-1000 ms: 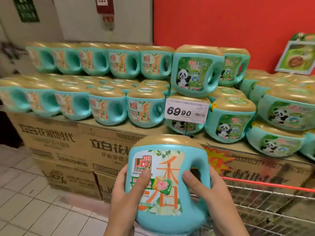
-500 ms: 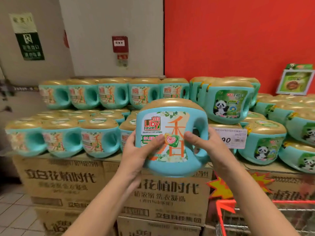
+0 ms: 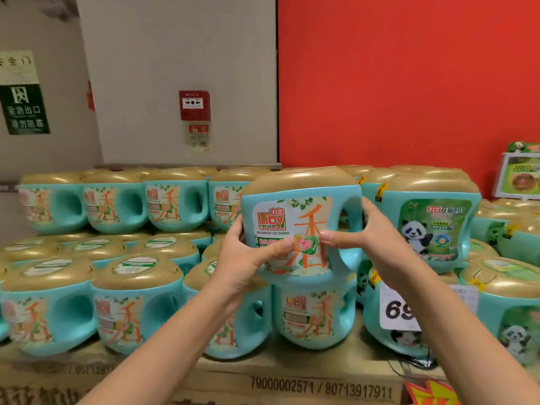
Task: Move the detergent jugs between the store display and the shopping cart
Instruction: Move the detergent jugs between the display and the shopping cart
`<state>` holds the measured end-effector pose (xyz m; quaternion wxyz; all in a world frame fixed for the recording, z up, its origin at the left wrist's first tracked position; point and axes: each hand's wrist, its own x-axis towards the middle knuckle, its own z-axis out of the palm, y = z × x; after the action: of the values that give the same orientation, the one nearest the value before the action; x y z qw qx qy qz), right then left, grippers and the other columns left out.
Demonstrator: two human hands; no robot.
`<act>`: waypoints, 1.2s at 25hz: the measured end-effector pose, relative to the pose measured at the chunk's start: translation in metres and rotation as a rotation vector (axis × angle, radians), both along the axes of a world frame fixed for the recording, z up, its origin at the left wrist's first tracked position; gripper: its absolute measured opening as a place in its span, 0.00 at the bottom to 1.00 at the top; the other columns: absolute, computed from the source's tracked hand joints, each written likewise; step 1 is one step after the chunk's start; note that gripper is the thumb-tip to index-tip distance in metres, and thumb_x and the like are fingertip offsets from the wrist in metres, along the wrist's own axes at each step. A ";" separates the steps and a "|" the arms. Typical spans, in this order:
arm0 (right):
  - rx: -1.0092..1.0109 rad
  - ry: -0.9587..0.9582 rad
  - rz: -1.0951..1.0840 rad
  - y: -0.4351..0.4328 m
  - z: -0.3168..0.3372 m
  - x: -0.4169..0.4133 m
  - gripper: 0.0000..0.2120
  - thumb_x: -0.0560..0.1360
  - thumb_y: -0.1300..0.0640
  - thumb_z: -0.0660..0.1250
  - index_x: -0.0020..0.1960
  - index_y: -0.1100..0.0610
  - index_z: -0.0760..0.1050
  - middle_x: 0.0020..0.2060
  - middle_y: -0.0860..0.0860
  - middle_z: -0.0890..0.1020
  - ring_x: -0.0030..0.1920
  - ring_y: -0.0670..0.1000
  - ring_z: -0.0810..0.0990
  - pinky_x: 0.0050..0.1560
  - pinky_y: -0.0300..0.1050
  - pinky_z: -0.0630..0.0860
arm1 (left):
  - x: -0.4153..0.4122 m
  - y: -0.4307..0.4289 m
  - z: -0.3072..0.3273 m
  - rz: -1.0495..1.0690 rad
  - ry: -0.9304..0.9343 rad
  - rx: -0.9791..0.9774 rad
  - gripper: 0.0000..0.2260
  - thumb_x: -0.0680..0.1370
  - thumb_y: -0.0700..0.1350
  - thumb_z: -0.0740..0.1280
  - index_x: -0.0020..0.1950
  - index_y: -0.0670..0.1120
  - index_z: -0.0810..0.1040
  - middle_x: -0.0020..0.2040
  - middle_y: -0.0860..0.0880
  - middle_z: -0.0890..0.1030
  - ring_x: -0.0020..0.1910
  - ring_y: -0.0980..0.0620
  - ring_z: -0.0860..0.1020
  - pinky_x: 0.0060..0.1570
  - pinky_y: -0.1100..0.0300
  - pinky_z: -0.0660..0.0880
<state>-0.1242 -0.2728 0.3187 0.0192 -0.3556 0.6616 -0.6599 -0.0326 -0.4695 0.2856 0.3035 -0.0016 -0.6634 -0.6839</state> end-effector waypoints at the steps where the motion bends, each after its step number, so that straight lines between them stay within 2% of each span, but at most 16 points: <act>1: -0.014 0.005 0.001 -0.006 0.002 -0.014 0.36 0.56 0.54 0.82 0.62 0.51 0.73 0.52 0.46 0.85 0.52 0.46 0.83 0.49 0.39 0.79 | -0.017 -0.007 0.006 0.017 0.005 -0.041 0.37 0.52 0.52 0.82 0.59 0.50 0.77 0.50 0.53 0.86 0.48 0.56 0.84 0.40 0.67 0.79; 4: -0.076 0.041 -0.095 -0.032 0.000 -0.051 0.31 0.61 0.59 0.80 0.59 0.43 0.73 0.51 0.39 0.83 0.53 0.39 0.81 0.50 0.33 0.77 | -0.063 -0.028 0.015 0.074 0.011 -0.110 0.38 0.50 0.55 0.81 0.59 0.52 0.77 0.50 0.54 0.86 0.49 0.57 0.84 0.40 0.67 0.79; 5: -0.097 0.061 -0.142 -0.041 -0.004 -0.064 0.32 0.63 0.60 0.80 0.60 0.43 0.72 0.54 0.39 0.82 0.55 0.38 0.79 0.52 0.34 0.76 | -0.079 -0.035 0.015 0.083 0.002 -0.115 0.39 0.50 0.55 0.81 0.60 0.52 0.76 0.51 0.54 0.85 0.49 0.58 0.83 0.40 0.67 0.78; 7: -0.113 0.084 -0.210 -0.055 -0.014 -0.084 0.38 0.64 0.62 0.80 0.68 0.46 0.68 0.62 0.45 0.77 0.62 0.44 0.75 0.60 0.39 0.73 | -0.104 -0.043 0.010 0.084 -0.024 -0.131 0.40 0.52 0.51 0.81 0.63 0.50 0.75 0.50 0.56 0.85 0.48 0.61 0.83 0.39 0.69 0.77; 9: -0.109 0.088 -0.218 -0.061 -0.024 -0.102 0.41 0.65 0.62 0.79 0.72 0.47 0.64 0.66 0.44 0.74 0.65 0.44 0.72 0.61 0.38 0.72 | -0.125 -0.049 0.001 0.070 -0.034 -0.137 0.38 0.56 0.45 0.81 0.64 0.49 0.74 0.47 0.59 0.85 0.45 0.66 0.81 0.36 0.72 0.76; 11: -0.100 0.057 -0.221 -0.063 -0.031 -0.117 0.44 0.66 0.62 0.78 0.75 0.47 0.60 0.69 0.44 0.72 0.69 0.45 0.70 0.66 0.44 0.71 | -0.144 -0.051 -0.006 0.058 -0.056 -0.140 0.36 0.60 0.41 0.81 0.66 0.49 0.73 0.49 0.59 0.83 0.45 0.68 0.81 0.35 0.73 0.75; 13: -0.080 0.027 -0.242 -0.066 -0.035 -0.130 0.47 0.67 0.61 0.78 0.77 0.47 0.55 0.73 0.44 0.67 0.72 0.47 0.66 0.70 0.51 0.67 | -0.159 -0.054 -0.008 0.058 -0.091 -0.152 0.36 0.61 0.42 0.81 0.67 0.51 0.73 0.52 0.58 0.82 0.49 0.62 0.81 0.38 0.70 0.77; 14: -0.070 0.020 -0.244 -0.068 -0.036 -0.135 0.47 0.67 0.60 0.77 0.78 0.47 0.54 0.73 0.44 0.66 0.73 0.47 0.64 0.71 0.51 0.66 | -0.165 -0.056 -0.009 0.072 -0.110 -0.164 0.36 0.61 0.44 0.82 0.67 0.51 0.72 0.55 0.55 0.81 0.53 0.57 0.80 0.44 0.64 0.78; 16: -0.055 0.022 -0.240 -0.070 -0.037 -0.144 0.44 0.68 0.60 0.77 0.76 0.45 0.56 0.69 0.38 0.68 0.72 0.45 0.65 0.70 0.47 0.68 | -0.175 -0.058 -0.011 0.112 -0.146 -0.196 0.39 0.61 0.46 0.82 0.69 0.51 0.71 0.63 0.47 0.77 0.62 0.48 0.76 0.57 0.51 0.78; 18: -0.024 0.029 -0.270 -0.072 -0.039 -0.149 0.42 0.68 0.57 0.77 0.74 0.42 0.57 0.65 0.34 0.68 0.72 0.46 0.64 0.68 0.44 0.69 | -0.181 -0.060 -0.012 0.146 -0.170 -0.227 0.40 0.61 0.50 0.82 0.71 0.51 0.70 0.66 0.46 0.74 0.64 0.46 0.74 0.62 0.45 0.75; 20: 0.015 0.024 -0.339 -0.074 -0.042 -0.153 0.46 0.68 0.53 0.77 0.77 0.44 0.53 0.72 0.44 0.63 0.75 0.50 0.59 0.73 0.53 0.64 | -0.185 -0.060 -0.011 0.175 -0.177 -0.250 0.41 0.62 0.52 0.81 0.71 0.51 0.69 0.66 0.47 0.74 0.65 0.47 0.73 0.63 0.44 0.74; 22: 0.055 0.040 -0.416 -0.077 -0.043 -0.154 0.47 0.70 0.52 0.75 0.79 0.49 0.50 0.76 0.51 0.59 0.76 0.52 0.57 0.75 0.58 0.60 | -0.188 -0.056 -0.009 0.214 -0.188 -0.265 0.41 0.61 0.54 0.81 0.71 0.51 0.69 0.66 0.48 0.74 0.65 0.47 0.73 0.63 0.44 0.74; 25: 0.084 0.124 -0.528 -0.079 -0.043 -0.152 0.44 0.71 0.52 0.74 0.79 0.56 0.52 0.77 0.52 0.59 0.76 0.50 0.58 0.75 0.56 0.59 | -0.191 -0.051 -0.008 0.249 -0.217 -0.281 0.42 0.61 0.55 0.81 0.71 0.49 0.69 0.67 0.48 0.73 0.66 0.47 0.73 0.64 0.44 0.73; 30: 0.124 0.170 -0.597 -0.079 -0.045 -0.148 0.43 0.71 0.49 0.74 0.78 0.54 0.54 0.75 0.50 0.64 0.74 0.50 0.62 0.74 0.52 0.62 | -0.192 -0.049 -0.006 0.266 -0.262 -0.254 0.45 0.61 0.56 0.81 0.73 0.49 0.65 0.68 0.49 0.74 0.66 0.47 0.73 0.65 0.46 0.72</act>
<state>-0.2719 -0.3518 0.2734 -0.2092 -0.1975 0.7750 -0.5626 -0.2243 -0.5189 0.2793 0.2997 0.1367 -0.7722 -0.5433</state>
